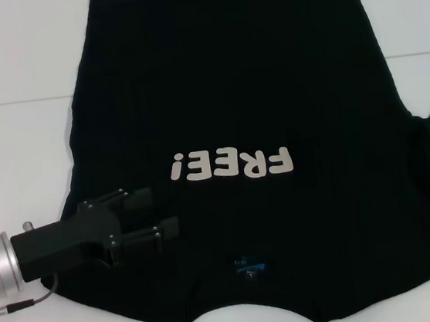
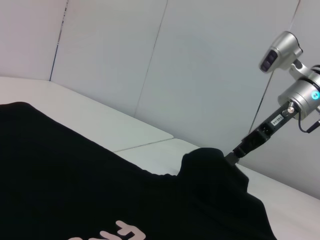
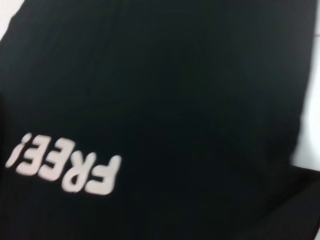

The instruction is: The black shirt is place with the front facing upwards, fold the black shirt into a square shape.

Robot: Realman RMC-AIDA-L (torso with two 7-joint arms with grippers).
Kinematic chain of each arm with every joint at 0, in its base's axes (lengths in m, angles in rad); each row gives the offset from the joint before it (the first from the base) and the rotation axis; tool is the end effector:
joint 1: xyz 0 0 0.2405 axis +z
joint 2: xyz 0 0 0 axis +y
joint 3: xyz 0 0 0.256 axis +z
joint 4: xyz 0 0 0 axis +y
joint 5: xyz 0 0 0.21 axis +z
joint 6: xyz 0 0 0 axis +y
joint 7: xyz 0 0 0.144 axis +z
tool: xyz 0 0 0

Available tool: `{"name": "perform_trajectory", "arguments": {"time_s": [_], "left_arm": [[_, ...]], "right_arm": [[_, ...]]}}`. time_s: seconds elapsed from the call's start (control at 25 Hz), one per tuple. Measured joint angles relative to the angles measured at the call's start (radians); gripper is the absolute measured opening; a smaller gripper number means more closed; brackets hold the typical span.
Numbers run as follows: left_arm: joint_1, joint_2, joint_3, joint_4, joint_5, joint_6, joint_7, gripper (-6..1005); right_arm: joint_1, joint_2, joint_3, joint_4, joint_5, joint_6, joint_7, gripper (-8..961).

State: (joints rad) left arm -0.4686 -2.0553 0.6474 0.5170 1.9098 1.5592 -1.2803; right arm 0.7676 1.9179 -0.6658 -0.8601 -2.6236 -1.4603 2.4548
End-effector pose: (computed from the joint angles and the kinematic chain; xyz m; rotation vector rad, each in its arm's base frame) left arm -0.2868 0.3092 -0.0035 -2.6158 -0.7126 -0.8353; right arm 0.2660 0.4115 0.0967 -2.2099 1.4864 -0.0083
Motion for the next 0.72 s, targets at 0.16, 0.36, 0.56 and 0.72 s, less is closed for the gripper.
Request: {"name": "perform_trajectory", "arguments": {"time_s": [0.16,0.36,0.56,0.72], "left_arm": [[-0.001,0.0,0.003,0.0,0.0,-0.009,-0.003,828],[-0.002,-0.001,0.004,0.001,0.0,-0.011,-0.003,828],[-0.001,-0.002,0.0,0.001,0.0,-0.012,-0.004,828],[0.002,-0.002,-0.001,0.0,-0.002,-0.012,-0.004,828]], "right_arm": [[0.044,0.027,-0.082,0.002,-0.001,0.021,0.0,14],[0.09,0.062,-0.142,0.002,-0.003,0.043,0.004,16],[0.105,0.086,-0.136,0.003,0.022,0.049,0.001,17],[0.082,0.088,-0.135,0.039,0.159,0.038,-0.066,92]]}}
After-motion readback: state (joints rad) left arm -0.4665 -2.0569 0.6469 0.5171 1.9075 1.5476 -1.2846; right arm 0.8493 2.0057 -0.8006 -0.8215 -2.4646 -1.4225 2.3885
